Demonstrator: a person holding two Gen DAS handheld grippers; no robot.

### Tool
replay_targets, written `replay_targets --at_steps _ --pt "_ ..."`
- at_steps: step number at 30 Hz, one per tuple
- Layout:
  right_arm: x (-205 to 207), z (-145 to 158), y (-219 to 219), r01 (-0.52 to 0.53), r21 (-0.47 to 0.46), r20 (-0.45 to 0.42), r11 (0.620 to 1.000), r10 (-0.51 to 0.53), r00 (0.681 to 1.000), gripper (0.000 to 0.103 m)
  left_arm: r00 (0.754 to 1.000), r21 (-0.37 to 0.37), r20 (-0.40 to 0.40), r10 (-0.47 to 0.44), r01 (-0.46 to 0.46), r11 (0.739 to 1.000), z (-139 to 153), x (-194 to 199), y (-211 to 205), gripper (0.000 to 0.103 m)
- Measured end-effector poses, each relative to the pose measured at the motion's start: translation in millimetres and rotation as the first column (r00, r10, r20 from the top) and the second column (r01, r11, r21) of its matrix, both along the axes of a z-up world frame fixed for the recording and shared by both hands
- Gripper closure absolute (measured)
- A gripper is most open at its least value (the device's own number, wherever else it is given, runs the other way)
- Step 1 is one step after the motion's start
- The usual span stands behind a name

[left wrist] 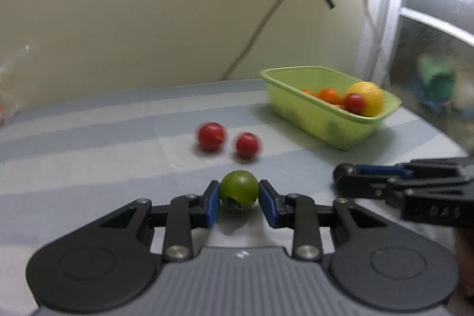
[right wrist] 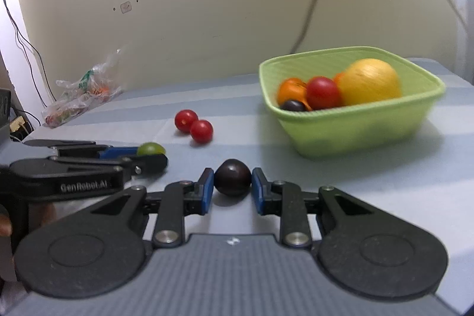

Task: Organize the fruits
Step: 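Grasp a dark tomato with the right tool while the left tool grasps a green tomato, then lower the green and dark tomatoes into the basket and open both tools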

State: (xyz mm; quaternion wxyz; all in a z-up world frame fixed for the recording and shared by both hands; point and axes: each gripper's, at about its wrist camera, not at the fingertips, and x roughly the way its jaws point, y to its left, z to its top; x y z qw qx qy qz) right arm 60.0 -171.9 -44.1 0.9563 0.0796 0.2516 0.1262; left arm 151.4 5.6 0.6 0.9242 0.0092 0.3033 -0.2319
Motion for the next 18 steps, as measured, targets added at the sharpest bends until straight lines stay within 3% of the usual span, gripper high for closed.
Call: replay_targets --at_steps 6,9,14,18 --pt "-41.8 -4.6 -9.2 0.012 -0.032 0.033 0.999 -0.011 0.999 0.073 0.994 -0.041 0.006 -0.110 0.110 0.993 1.3 -50.2 -29.4 0.074" --pt "-54.8 -5.8 -14.7 0.039 -0.024 0.052 0.999 -0.038 0.998 0.073 0.988 -0.006 0.018 -0.153 0.153 0.988 -1.0 -68.9 -46.3 0.074" --pt "-63.5 -7.9 -33.0 0.075 0.026 0.064 0.997 -0.076 0.995 0.073 0.986 0.000 0.004 -0.169 0.169 0.986 -0.9 -74.5 -61.0 0.074" --pt "-66.7 -6.5 -46.7 0.090 0.065 0.082 0.994 -0.095 0.992 0.073 0.988 -0.040 -0.013 -0.152 0.151 0.988 5.0 -64.7 -68.4 0.074"
